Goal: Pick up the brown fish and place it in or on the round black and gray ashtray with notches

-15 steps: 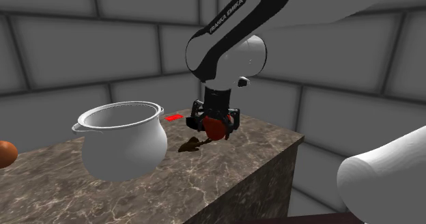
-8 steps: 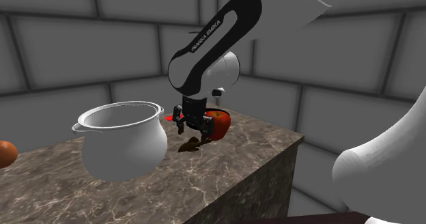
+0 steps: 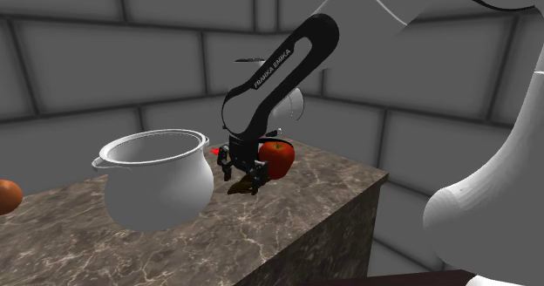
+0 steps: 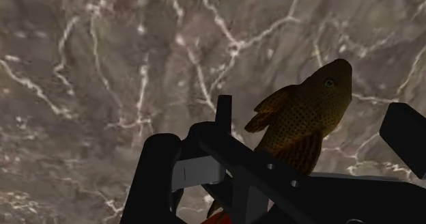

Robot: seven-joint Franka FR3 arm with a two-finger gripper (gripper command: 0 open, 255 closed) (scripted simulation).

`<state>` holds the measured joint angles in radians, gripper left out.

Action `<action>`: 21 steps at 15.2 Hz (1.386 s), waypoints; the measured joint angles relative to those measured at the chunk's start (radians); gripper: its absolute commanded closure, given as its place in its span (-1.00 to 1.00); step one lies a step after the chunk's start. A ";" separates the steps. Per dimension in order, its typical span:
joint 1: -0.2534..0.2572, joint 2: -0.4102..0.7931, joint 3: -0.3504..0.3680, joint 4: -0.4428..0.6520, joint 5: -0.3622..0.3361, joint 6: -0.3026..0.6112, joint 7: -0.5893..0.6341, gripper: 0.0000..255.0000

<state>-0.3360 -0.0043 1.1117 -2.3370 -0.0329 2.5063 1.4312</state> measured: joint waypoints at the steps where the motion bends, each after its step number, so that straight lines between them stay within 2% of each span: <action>1: 0.000 0.007 0.000 -0.002 -0.010 0.005 0.006 -1.00; 6: 0.000 0.014 0.000 -0.004 -0.021 0.010 0.014 -1.00; 7: 0.000 0.014 0.000 -0.004 -0.021 0.010 0.014 1.00; 17: 0.000 0.014 0.000 -0.004 -0.021 0.010 0.014 1.00; 21: 0.002 -0.044 -0.004 0.009 0.062 -0.028 -0.046 1.00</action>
<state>-0.3340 -0.0484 1.1078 -2.3275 0.0295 2.4779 1.3847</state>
